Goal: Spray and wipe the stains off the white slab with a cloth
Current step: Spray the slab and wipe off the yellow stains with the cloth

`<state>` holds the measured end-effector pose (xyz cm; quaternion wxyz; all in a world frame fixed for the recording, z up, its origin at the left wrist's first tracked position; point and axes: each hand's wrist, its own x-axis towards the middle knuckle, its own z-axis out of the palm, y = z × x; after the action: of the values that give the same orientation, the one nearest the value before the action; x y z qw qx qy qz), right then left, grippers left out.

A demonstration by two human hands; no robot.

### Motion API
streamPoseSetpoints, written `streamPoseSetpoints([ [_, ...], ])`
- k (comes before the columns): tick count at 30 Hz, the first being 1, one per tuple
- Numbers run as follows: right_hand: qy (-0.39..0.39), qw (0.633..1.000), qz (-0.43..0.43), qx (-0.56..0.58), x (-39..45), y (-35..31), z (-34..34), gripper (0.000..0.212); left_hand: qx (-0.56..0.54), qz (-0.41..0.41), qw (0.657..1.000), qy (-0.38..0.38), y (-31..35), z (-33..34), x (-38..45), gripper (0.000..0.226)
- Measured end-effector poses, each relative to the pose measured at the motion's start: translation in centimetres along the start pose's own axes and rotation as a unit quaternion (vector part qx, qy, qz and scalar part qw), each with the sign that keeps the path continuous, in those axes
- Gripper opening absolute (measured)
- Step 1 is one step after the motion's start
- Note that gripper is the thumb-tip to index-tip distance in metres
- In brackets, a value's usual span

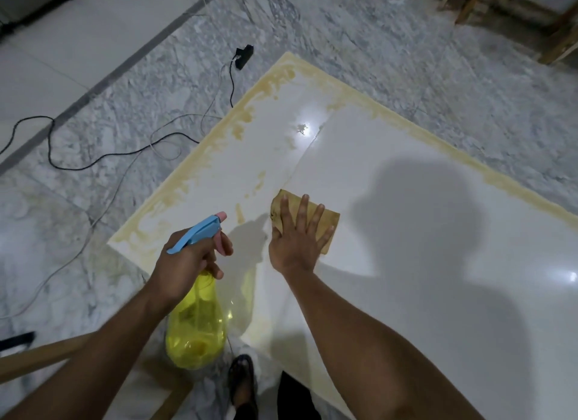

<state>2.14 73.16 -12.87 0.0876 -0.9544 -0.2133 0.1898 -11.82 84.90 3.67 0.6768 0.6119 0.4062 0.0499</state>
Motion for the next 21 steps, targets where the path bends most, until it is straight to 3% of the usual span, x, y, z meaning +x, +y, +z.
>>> streamPoseSetpoints([
  [9, -0.036, 0.999, -0.015, 0.024, -13.1, -3.3, 4.1, 0.071, 0.025, -0.001, 1.0, -0.02, -2.6, -3.9, -6.1, 0.024],
  [14, -0.107, 0.993, -0.019, 0.037, -17.5, -4.4, 4.1, 0.074, 0.009, -0.012, 1.0, -0.007, -3.2, -4.9, -8.7, 0.022],
  [17, -0.142, 0.984, -0.001, 0.104, -17.3, -4.1, 2.6, 0.061, 0.007, -0.021, 1.0, -0.02, -3.5, -5.0, -10.2, 0.026],
  [19, -0.131, 0.972, 0.047, 0.191, -16.4, -3.5, -0.2, 0.077, 0.002, -0.03, 0.999, -0.029, -3.7, -5.0, -10.5, 0.03],
  [21, -0.117, 0.93, 0.094, 0.334, -15.3, -2.6, -3.2, 0.067, 0.001, -0.04, 0.999, -0.033, -3.9, -4.8, -10.0, 0.034],
])
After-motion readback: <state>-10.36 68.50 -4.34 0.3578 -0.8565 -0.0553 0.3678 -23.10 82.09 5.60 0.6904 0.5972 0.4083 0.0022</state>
